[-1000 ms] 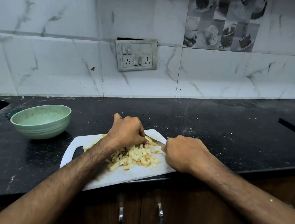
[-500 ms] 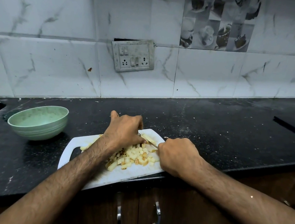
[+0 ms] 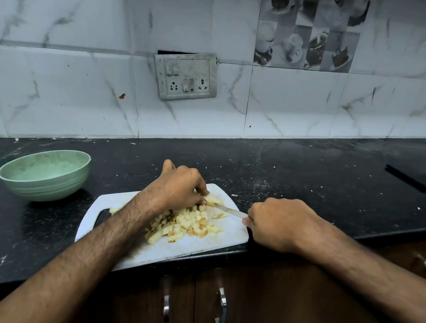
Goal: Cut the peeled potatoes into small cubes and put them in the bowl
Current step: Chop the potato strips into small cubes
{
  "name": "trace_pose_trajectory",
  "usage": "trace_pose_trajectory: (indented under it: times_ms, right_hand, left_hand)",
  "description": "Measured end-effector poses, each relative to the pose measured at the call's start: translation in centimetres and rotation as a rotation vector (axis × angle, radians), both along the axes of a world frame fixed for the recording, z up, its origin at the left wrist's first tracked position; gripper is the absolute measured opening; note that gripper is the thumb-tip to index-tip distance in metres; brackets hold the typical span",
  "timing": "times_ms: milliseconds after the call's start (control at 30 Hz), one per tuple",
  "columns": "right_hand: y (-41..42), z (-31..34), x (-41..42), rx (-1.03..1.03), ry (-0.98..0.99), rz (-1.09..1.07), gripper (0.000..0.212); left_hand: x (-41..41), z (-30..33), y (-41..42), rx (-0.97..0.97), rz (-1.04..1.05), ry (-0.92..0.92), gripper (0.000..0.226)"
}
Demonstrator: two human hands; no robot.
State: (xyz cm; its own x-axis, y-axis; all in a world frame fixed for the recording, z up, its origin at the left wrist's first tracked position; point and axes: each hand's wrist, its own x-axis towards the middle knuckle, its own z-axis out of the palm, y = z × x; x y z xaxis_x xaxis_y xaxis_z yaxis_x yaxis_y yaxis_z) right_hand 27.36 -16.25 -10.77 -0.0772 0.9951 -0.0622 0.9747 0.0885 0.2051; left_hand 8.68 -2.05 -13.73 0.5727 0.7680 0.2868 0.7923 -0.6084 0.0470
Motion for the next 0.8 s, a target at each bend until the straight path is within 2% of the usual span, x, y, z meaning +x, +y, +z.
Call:
trace_pose_trajectory:
  times_ms: [267, 400, 567, 800]
  right_hand:
    - [-1.6, 2.3, 0.8, -0.008, -0.109, -0.013, 0.039]
    - [-0.9, 2.1, 0.5, 0.016, -0.123, -0.020, 0.039]
    - [0.3, 1.6, 0.6, 0.029, -0.023, -0.042, 0.040]
    - [-0.4, 1.4, 1.3, 0.068, 0.086, -0.079, 0.037]
  left_hand:
    - [-0.4, 0.0, -0.5, -0.011, 0.001, -0.052, 0.027]
    - [-0.4, 0.3, -0.8, -0.040, -0.023, -0.087, 0.023]
    - [0.1, 0.7, -1.0, -0.068, -0.029, -0.073, 0.012]
    - [0.0, -0.1, -0.6, -0.125, -0.023, -0.139, 0.013]
